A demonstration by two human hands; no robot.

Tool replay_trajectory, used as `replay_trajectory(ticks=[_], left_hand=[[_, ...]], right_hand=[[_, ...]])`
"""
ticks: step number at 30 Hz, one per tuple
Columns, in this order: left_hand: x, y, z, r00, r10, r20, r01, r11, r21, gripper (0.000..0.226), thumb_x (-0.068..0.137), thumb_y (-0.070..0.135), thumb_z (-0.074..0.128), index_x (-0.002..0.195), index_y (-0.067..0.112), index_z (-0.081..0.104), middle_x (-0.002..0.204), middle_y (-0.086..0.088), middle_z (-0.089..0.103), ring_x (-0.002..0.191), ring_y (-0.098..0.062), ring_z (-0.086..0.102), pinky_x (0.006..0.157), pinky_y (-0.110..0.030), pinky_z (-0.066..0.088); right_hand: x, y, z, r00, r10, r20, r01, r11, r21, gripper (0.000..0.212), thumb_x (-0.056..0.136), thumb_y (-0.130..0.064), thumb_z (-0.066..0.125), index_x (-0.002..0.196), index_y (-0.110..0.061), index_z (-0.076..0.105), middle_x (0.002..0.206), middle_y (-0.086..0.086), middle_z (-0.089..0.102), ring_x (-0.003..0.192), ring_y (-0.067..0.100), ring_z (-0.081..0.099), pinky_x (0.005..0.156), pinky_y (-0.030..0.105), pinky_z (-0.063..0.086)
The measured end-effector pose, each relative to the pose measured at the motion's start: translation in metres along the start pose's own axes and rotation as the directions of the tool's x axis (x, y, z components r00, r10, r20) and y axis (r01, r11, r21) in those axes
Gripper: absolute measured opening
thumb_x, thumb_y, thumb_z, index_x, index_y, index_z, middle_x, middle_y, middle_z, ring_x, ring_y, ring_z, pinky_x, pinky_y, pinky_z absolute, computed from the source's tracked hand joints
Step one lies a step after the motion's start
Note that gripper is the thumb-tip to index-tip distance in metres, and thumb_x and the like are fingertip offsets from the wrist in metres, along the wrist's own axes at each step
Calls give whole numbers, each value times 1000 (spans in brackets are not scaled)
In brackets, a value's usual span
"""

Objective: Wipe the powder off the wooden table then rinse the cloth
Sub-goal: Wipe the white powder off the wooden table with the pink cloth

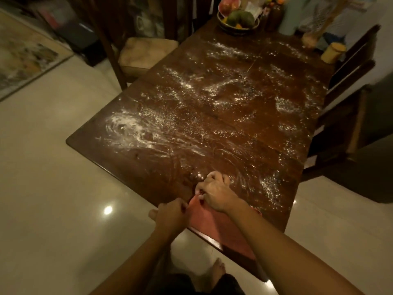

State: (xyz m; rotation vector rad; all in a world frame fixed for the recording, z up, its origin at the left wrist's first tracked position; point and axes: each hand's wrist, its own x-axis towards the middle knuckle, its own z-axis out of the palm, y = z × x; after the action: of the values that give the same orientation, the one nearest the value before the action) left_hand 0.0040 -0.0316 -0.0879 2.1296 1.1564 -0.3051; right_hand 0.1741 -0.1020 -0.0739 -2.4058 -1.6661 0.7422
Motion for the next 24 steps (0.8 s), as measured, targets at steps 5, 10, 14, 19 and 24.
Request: replay_trajectory(ticks=[5, 10, 14, 19, 24], left_hand=[[-24, 33, 10, 998, -20, -60, 19, 1000, -18, 34, 87, 60, 49, 106, 37, 65, 103, 12, 65, 116, -19, 48, 94, -37, 28], [-47, 78, 40, 980, 183, -72, -189, 978, -88, 18, 91, 44, 58, 98, 29, 65, 100, 12, 64, 109, -9, 48, 102, -31, 23], [-51, 95, 71, 971, 241, 7, -241, 971, -10, 17, 89, 43, 56, 100, 30, 60, 101, 8, 62, 112, -15, 50, 102, -27, 23], [-55, 109, 93, 939, 333, 81, -339, 938, 72, 16, 92, 40, 55, 106, 35, 59, 112, 9, 61, 116, -17, 48, 97, -25, 23], [-53, 111, 101, 903, 386, 190, -415, 898, 149, 25, 83, 43, 48, 105, 39, 60, 112, 15, 62, 115, -12, 50, 100, -28, 31]], right_hand=[[-45, 41, -16, 997, -14, -74, 24, 991, 131, 14, 93, -43, 62, 104, -37, 68, 122, -12, 56, 133, 14, 20, 90, 30, 6], [-96, 84, -24, 994, 50, -96, -29, 978, 206, 13, 90, -43, 66, 102, -41, 71, 117, -22, 49, 129, 7, 15, 94, 29, 6], [-129, 106, -20, 992, 91, -83, -73, 976, 203, 16, 91, -37, 67, 105, -41, 70, 116, -20, 49, 126, 6, 16, 95, 29, 5], [-156, 124, -8, 979, 187, -76, -173, 971, 162, 20, 92, -40, 65, 112, -38, 69, 126, -11, 55, 131, 14, 21, 93, 30, 8], [-172, 129, 7, 958, 281, -60, -264, 943, 204, 23, 95, -26, 57, 111, -35, 72, 127, -9, 56, 131, 17, 19, 104, 41, 13]])
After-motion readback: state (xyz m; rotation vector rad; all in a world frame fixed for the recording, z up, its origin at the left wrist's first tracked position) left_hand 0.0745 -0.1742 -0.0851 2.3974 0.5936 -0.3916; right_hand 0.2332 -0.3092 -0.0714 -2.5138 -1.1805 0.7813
